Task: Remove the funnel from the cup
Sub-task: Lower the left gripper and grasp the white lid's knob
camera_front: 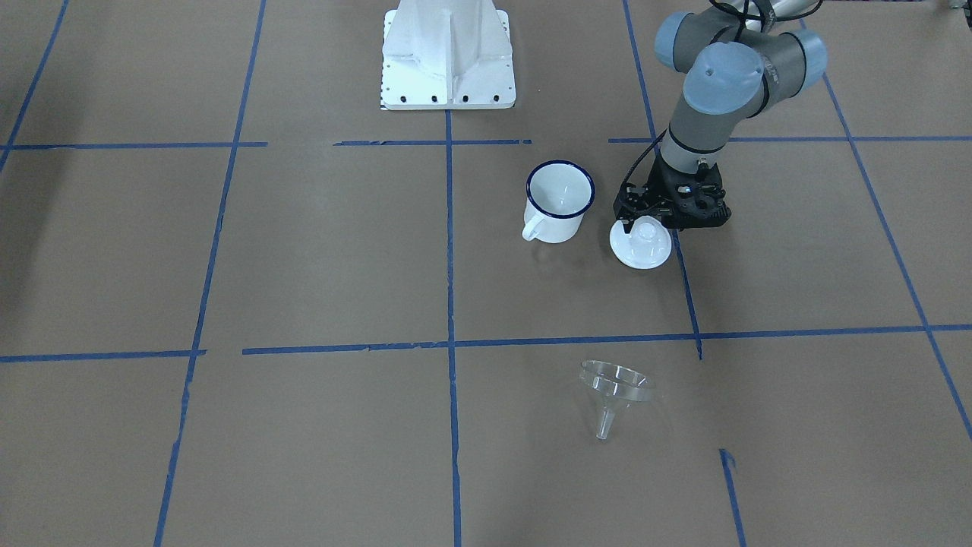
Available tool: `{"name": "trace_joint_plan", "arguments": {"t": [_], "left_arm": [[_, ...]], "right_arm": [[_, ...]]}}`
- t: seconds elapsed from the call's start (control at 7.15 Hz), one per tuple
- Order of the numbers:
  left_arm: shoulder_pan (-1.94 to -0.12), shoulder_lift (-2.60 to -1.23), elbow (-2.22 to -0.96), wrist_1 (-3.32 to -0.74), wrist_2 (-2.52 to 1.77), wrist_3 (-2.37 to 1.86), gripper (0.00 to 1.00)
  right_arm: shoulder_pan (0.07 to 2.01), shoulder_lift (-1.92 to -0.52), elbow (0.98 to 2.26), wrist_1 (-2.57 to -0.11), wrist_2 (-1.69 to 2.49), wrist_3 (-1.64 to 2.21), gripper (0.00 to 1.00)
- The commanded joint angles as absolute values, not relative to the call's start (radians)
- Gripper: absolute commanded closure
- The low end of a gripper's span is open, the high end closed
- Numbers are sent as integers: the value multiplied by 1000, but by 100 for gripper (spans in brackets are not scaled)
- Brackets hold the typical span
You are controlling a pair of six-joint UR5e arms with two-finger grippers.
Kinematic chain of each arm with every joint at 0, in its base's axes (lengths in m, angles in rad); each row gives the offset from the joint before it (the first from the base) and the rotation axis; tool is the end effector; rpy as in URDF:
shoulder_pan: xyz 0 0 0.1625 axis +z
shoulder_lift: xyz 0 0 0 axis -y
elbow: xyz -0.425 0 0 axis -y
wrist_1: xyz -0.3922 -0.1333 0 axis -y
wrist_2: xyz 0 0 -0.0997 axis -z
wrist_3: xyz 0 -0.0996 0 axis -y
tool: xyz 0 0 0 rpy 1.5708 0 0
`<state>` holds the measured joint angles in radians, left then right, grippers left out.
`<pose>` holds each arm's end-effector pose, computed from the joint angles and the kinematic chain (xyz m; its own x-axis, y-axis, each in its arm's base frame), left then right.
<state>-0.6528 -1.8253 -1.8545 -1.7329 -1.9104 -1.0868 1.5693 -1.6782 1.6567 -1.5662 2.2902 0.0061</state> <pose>0.4003 -0.4321 0.3803 0.7248 -0.0019 -0.6890 0.0733 0.9945 0.0744 0.0670 -0.4451 0.6701 0.7522 0.0161 0.6587 -0.0031 0.9998 -0.0209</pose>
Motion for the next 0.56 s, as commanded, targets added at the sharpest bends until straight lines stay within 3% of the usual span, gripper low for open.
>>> {"name": "trace_joint_plan", "arguments": {"t": [0.0, 0.42], "left_arm": [[-650, -1825, -1850, -1733, -1907, -1088, 29], [-649, -1830, -1839, -1735, -1908, -1088, 36]], "right_arm": [[1569, -1678, 1657, -1566, 2290, 6, 0], [1569, -1678, 1657, -1566, 2290, 6, 0]]}}
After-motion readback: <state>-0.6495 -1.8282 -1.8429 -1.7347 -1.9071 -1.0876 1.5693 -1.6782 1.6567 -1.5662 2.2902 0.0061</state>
